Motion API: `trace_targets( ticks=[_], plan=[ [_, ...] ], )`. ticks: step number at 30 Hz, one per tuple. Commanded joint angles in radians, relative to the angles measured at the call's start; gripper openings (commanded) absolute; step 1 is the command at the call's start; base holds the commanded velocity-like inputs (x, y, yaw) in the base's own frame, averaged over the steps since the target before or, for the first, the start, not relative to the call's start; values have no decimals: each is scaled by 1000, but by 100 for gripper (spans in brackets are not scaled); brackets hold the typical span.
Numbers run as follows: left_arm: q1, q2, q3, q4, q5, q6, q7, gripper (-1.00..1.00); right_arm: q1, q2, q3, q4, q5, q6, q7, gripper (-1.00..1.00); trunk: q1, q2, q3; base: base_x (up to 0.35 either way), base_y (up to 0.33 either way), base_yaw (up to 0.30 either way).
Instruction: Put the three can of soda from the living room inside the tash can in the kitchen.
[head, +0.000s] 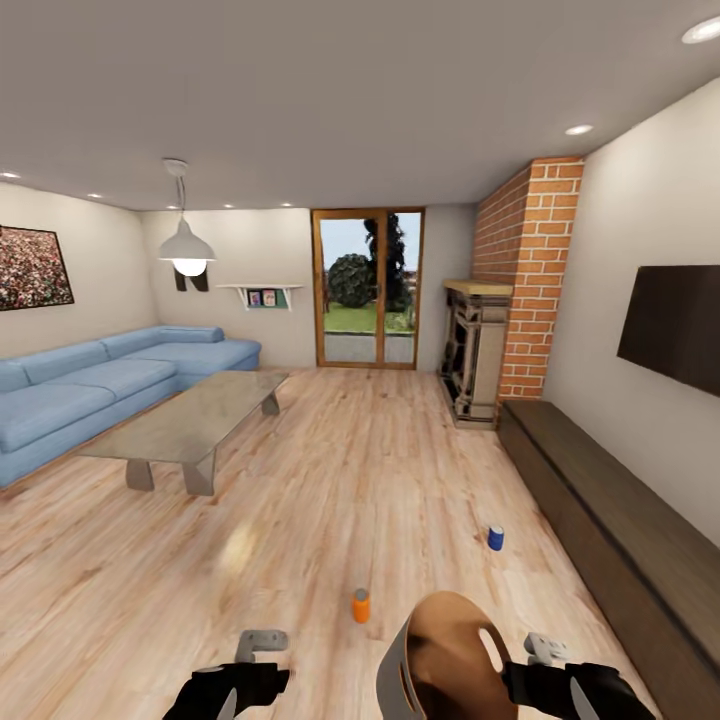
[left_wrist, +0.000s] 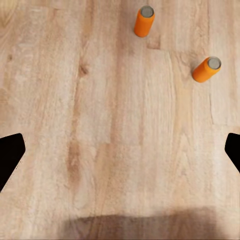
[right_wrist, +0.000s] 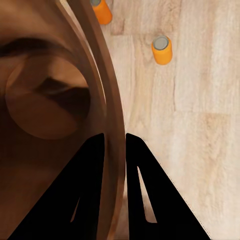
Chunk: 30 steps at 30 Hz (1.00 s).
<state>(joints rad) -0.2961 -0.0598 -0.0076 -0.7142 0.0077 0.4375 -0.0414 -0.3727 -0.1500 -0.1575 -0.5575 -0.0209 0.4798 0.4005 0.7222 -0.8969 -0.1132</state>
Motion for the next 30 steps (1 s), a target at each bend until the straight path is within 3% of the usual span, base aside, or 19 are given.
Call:
trace_targets(
  ticks=[1,24,30],
  plan=[
    [0,0,0,1,0,0,0,100,0,0,-2,-1,-17,3,5,-100,0,0,0,0,216,0],
    [0,0,0,7,1,0,0,100,0,0,-2,0,-19,3,6,-100,0,0,0,0,173,-1],
    [0,0,0,7,0,0,0,100,-1,0,-2,0,-19,3,6,-100,0,0,0,0,177,-161]
  ],
)
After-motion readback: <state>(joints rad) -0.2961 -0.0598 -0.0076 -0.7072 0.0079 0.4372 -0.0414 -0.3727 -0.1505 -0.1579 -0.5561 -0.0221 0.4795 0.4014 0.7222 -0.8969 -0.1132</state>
